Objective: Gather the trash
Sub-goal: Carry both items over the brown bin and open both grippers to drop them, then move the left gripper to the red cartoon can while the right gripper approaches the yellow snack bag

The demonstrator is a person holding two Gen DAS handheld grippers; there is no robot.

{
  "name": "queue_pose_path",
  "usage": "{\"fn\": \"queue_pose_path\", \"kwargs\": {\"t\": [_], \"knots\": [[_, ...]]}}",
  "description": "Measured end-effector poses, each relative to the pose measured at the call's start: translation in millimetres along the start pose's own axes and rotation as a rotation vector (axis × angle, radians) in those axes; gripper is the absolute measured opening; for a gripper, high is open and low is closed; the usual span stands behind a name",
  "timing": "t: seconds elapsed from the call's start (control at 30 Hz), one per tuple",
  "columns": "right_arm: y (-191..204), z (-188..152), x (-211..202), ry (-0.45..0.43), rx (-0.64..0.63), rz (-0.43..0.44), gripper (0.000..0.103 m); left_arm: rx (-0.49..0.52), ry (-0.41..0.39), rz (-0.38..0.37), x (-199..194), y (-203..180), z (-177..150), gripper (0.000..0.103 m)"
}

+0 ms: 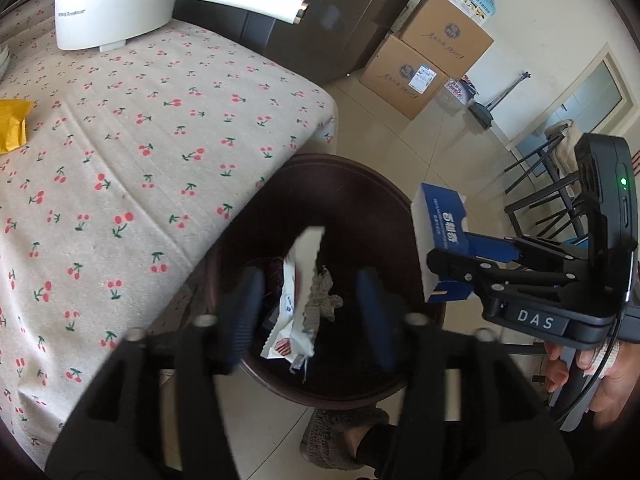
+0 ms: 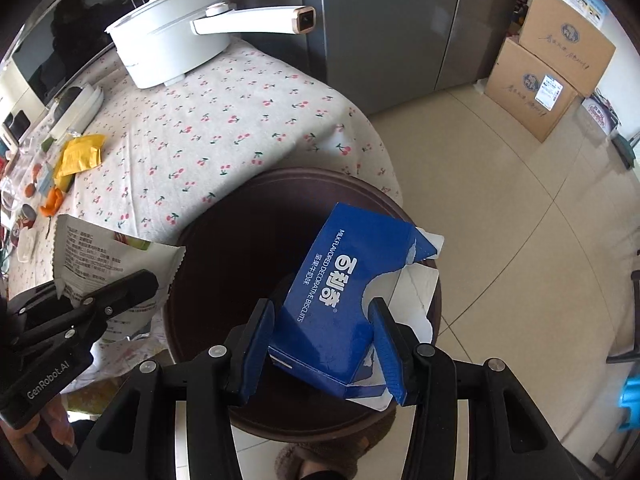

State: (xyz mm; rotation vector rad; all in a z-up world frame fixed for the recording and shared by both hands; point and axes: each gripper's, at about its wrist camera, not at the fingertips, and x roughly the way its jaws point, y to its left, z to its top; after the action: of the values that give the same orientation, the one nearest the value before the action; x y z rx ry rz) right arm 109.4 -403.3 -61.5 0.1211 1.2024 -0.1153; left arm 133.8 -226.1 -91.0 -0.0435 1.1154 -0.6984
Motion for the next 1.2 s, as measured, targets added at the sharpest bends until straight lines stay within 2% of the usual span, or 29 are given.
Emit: {"fn": "queue_pose_path", "kwargs": {"t": [0.03, 0.1, 0.2, 0.43, 0.5, 0.53, 0.57, 0.77, 1.2], "knots": [[-3, -1, 1, 0.003, 0.002, -0.002, 0.050, -0.003, -0.007, 0.025, 0, 1, 1, 0.084], [-9, -1, 1, 0.006, 0.004, -0.006, 0.050, -0.001, -0.003, 0.068, 0, 3, 2, 0.087], [-14, -2, 4, 0.011, 0.002, -0.010, 0.050, 0.009, 0.000, 0.117, -2, 8, 2, 0.102], [-19, -2, 6, 0.015, -0.001, -0.016, 0.051, 0.019, -0.006, 0.191, -9, 19, 2, 0.102], [-18, -2, 5, 0.007, -0.001, -0.021, 0.061, 0.017, -0.003, 0.201, -11, 22, 1, 0.102], [-16, -2, 6, 0.008, 0.001, -0.026, 0.080, 0.016, -0.002, 0.203, -13, 24, 1, 0.102], [-15, -2, 6, 0.008, 0.002, -0.028, 0.089, 0.016, -0.001, 0.206, -14, 25, 0, 0.102], [-7, -2, 9, 0.026, -0.016, -0.026, 0.089, 0.011, 0.000, 0.236, -24, 37, 0, 0.102], [15, 3, 19, 0.060, -0.042, -0.029, 0.089, -0.091, -0.025, 0.308, -68, 94, -9, 0.102]]}}
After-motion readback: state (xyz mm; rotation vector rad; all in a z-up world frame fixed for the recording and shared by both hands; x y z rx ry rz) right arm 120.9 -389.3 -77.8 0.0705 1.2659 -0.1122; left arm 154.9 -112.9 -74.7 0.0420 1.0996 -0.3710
